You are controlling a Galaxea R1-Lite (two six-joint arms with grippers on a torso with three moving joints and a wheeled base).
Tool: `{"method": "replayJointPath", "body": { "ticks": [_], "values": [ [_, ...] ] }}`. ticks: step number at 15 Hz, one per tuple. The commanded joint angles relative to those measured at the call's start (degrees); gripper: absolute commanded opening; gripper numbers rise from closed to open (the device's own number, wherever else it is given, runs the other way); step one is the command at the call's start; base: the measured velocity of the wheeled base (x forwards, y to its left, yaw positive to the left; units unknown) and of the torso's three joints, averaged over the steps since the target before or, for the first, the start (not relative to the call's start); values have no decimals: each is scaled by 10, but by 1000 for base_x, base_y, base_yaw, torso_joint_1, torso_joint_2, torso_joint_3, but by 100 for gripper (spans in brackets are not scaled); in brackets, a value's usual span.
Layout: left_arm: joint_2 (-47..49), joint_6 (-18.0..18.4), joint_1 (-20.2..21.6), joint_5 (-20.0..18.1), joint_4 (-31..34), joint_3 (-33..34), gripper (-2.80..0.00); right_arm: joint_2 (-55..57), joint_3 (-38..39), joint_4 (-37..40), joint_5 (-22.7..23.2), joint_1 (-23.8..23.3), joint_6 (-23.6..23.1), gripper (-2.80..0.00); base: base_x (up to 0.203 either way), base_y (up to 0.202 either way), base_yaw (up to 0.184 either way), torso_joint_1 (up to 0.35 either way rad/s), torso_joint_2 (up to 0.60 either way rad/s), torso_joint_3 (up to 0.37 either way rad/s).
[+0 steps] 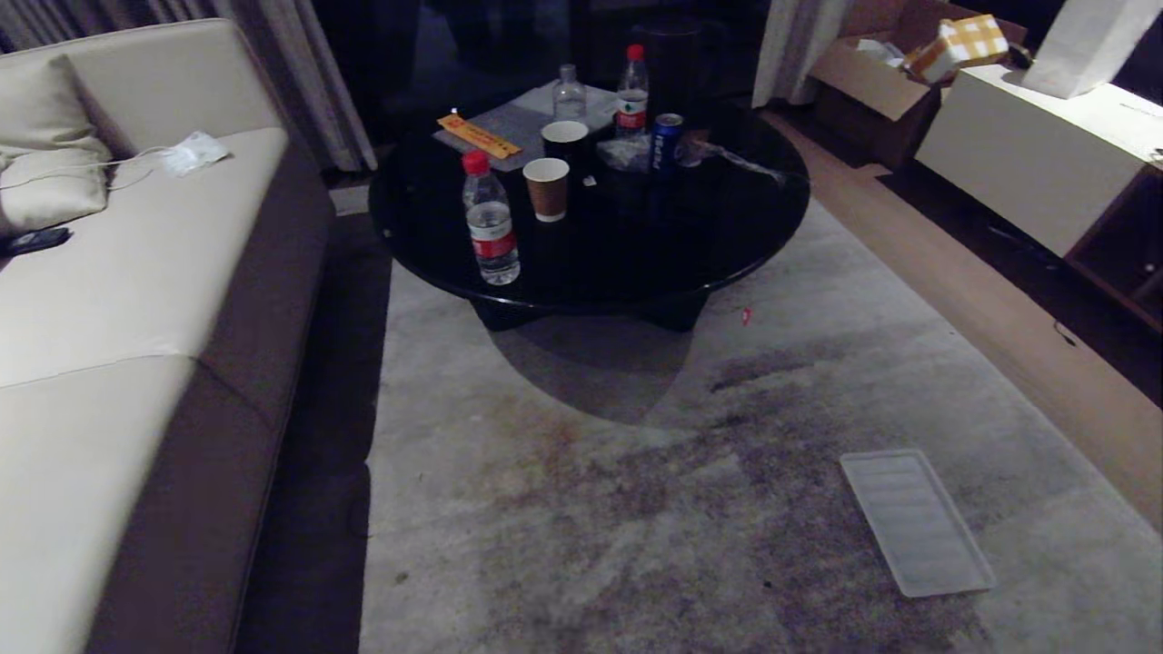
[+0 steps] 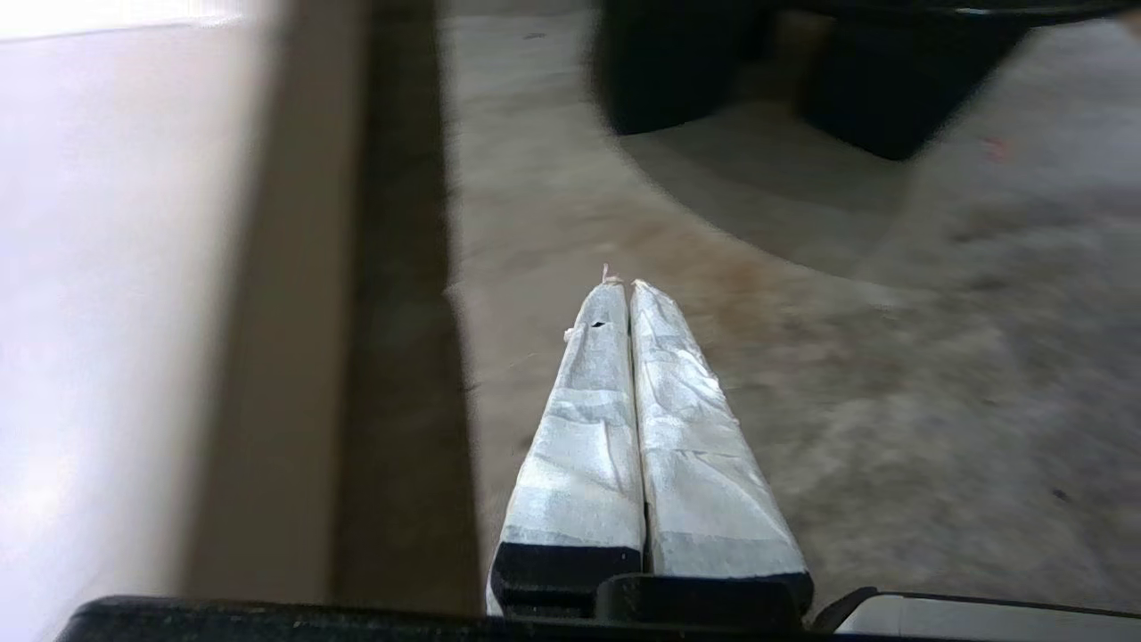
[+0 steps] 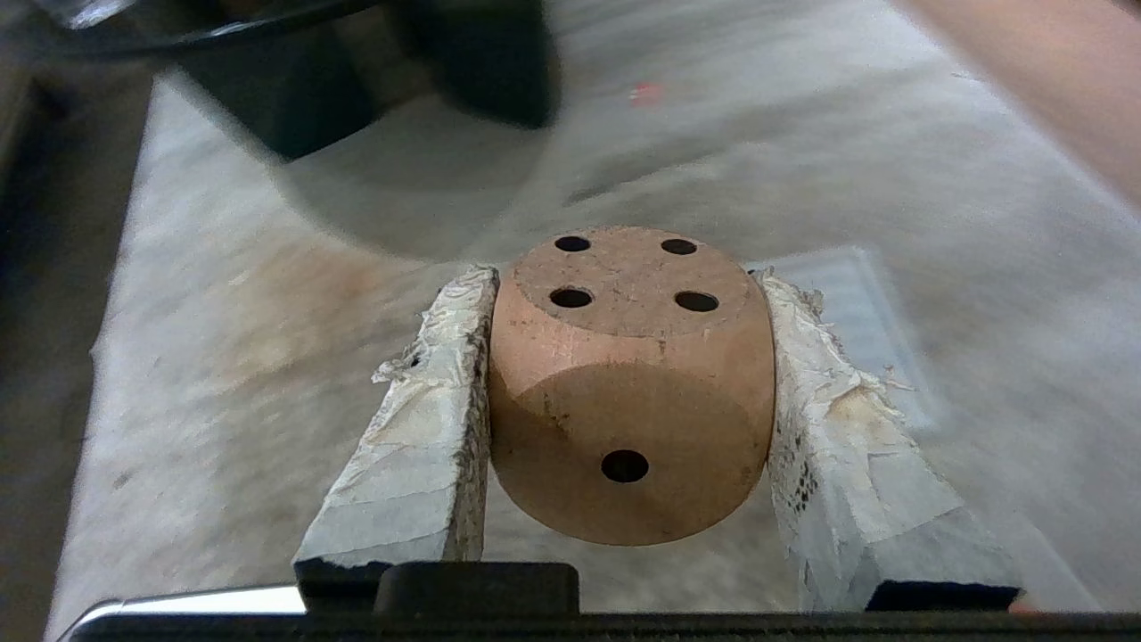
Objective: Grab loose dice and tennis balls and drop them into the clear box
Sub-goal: Put the toys in the box
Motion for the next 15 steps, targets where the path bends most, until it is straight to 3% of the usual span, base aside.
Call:
{"method": "replayJointPath", "body": {
  "ticks": [1,15],
  "values": [
    [1,0,0,1,0,1,-280,1,6,0,0,0,0,-280,1,12,-167,2,-2,2],
    [1,-1,0,0,-1,1,-280,1,6,0,0,0,0,-280,1,10,-163,2,2,3]
  ]
}}
